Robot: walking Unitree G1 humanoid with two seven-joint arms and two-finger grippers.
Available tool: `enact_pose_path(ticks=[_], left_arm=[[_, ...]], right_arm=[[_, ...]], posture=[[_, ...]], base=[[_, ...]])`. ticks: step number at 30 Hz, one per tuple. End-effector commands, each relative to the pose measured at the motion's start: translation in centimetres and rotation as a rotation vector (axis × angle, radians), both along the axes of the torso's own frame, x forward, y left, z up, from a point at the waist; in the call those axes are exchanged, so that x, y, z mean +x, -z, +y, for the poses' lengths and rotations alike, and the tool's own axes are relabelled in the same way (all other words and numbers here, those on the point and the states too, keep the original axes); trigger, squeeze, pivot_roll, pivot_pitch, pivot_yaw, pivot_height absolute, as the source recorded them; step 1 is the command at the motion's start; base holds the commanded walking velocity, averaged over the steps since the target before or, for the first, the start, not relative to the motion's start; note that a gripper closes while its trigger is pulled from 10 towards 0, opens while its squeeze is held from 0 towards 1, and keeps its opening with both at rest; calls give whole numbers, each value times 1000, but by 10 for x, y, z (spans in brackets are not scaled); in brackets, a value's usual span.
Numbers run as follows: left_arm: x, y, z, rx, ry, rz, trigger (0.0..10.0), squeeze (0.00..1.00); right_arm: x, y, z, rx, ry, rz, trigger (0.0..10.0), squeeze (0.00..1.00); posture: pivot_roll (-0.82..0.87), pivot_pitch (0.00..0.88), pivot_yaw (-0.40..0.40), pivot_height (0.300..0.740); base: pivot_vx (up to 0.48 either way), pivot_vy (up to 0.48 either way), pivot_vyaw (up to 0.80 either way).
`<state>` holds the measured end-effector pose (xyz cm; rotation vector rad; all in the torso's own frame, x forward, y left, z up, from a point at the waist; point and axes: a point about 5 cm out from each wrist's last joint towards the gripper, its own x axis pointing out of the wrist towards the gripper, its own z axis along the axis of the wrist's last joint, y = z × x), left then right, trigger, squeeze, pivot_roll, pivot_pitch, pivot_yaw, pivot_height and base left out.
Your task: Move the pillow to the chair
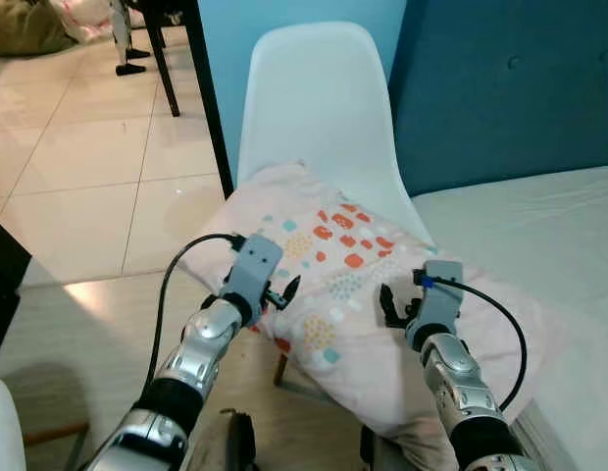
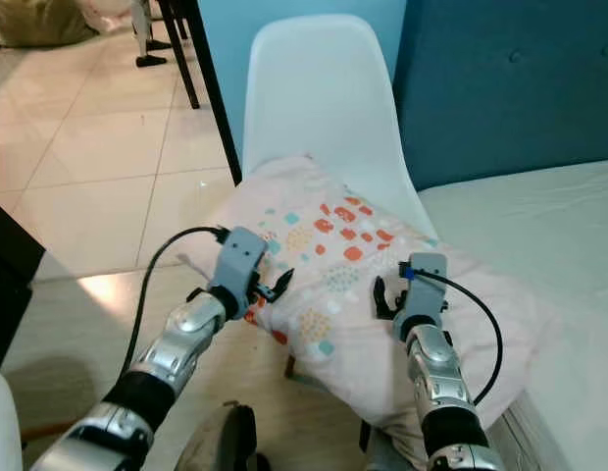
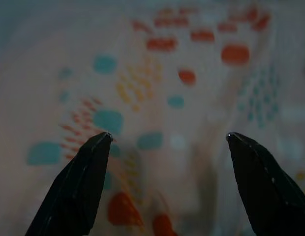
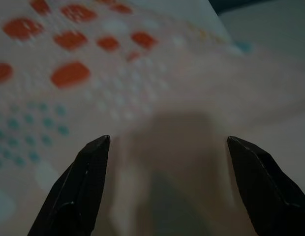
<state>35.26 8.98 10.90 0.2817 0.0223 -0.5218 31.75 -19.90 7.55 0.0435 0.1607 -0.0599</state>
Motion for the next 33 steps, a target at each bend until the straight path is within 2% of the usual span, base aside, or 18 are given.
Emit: enact_pose_path(ticks=[1,3,6,12,15,19,28,33], left_arm=[[-1,9,0,35,29,44,10000,0],[3,5,-4,41,61,51,10000,0],[7,-1,-8,59,80,43,10000,0],[15,-12,-11,54,61,22,10000,0],[20,-17,-14,41,53,18,10000,0],[21,-18,-16,41,48,27,10000,0],[22,-13,-21,90,7,49,10000,0],[26,-22,-23,75,-19,19,10000,0]], right_arm=[[-8,6,-1,0,8,33,10000,0],[-15,3,-7,-7,26,24,10000,0],[-22,-3,-14,-12,43,10,10000,0],[-31,-13,-17,-13,52,-12,10000,0],[-38,-22,-11,-5,40,-20,10000,0],[-41,-27,-7,0,30,-25,10000,0],[-51,-43,6,30,-8,-42,10000,0],[-50,-40,8,40,1,23,10000,0]], posture=[[-24,303,28,624],[-51,349,40,624],[-63,368,46,624],[-83,402,49,624],[-96,443,46,624],[-99,456,45,624],[-121,494,47,624],[-123,496,49,609]], base=[[0,0,0],[0,0,0],[0,0,0],[0,0,0],[0,0,0],[0,0,0],[0,0,0],[0,0,0]])
